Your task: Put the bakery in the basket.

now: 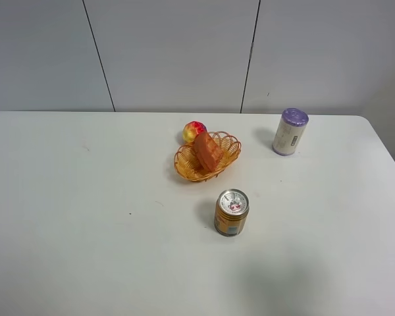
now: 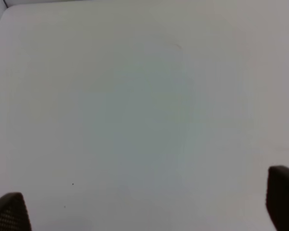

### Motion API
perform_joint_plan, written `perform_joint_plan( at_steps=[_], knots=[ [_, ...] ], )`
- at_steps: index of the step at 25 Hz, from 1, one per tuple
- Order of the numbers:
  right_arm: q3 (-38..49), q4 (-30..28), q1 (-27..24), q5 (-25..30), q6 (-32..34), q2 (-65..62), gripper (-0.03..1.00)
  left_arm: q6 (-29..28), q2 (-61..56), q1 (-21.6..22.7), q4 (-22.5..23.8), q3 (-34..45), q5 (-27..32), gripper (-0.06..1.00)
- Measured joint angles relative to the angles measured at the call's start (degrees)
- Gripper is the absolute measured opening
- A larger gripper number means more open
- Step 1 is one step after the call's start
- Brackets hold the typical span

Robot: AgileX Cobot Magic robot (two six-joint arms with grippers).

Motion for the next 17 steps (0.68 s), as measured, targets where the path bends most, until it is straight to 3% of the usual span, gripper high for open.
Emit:
perform_joint_plan(
  at_steps=[4,17],
  knots=[
    [0.47,-0.45,2.35,0.05,-0.47,0.0,0.99,0.0,0.0,0.0,0.0,0.0,0.0,1.0],
    [0.47,-3.39,2.55,0.05,2.13,0.0,0.99,0.0,0.0,0.0,0.0,0.0,0.0,1.0]
  ],
)
